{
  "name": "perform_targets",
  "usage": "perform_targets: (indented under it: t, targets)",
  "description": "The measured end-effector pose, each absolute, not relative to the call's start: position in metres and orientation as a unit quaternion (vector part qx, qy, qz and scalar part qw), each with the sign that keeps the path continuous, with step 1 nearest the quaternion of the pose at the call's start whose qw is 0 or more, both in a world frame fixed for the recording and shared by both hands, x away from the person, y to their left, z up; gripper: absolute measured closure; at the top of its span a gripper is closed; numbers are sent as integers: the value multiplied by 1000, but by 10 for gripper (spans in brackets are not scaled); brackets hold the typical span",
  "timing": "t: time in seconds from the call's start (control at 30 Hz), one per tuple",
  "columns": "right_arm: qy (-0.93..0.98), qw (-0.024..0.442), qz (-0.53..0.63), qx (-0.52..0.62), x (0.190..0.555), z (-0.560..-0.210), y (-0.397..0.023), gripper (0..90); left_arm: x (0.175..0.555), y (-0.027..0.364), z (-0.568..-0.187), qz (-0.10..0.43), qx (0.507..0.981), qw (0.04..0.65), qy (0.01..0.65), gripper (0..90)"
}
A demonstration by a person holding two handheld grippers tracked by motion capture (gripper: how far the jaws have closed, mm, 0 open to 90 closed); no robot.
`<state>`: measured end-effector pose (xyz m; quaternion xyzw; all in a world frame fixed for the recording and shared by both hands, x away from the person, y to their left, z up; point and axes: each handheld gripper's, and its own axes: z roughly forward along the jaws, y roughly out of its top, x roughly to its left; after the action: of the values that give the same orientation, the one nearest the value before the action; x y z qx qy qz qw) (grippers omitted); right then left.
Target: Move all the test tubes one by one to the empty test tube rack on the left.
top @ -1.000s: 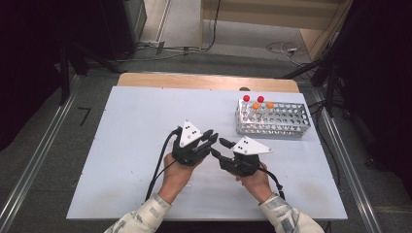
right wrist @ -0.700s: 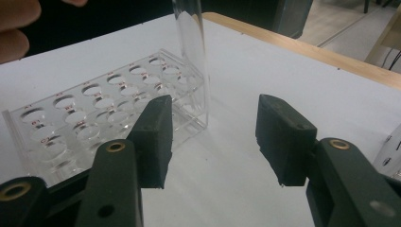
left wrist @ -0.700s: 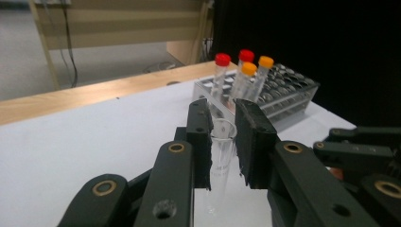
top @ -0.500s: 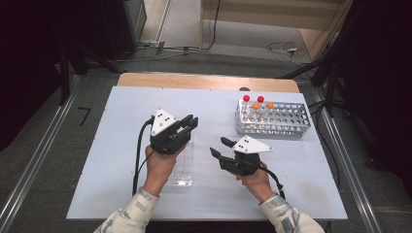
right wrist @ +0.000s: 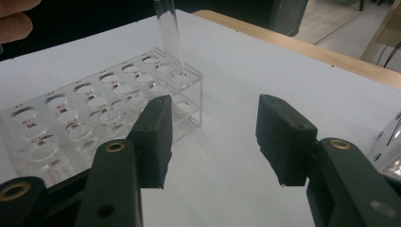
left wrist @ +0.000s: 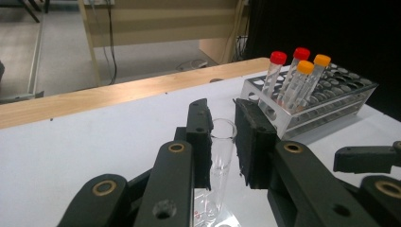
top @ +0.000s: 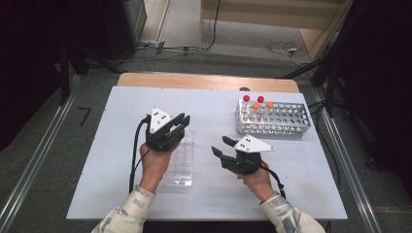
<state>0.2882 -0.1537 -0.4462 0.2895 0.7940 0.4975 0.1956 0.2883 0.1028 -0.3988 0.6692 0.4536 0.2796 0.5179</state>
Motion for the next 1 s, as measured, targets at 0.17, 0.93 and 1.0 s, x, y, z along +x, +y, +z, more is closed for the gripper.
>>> perform_targets:
  t: [0.17, 0.93, 1.0]
  targets:
    - [794, 196, 497, 288, 288, -446, -153, 443, 289, 97, -404, 294, 682, 497, 449, 772]
    - [794, 197, 489, 304, 290, -448, -155, 318, 300, 89, -431, 269, 721, 446, 457, 623]
    - [793, 199, 489, 304, 291, -447, -156, 316, 300, 90, -430, 270, 718, 447, 460, 562]
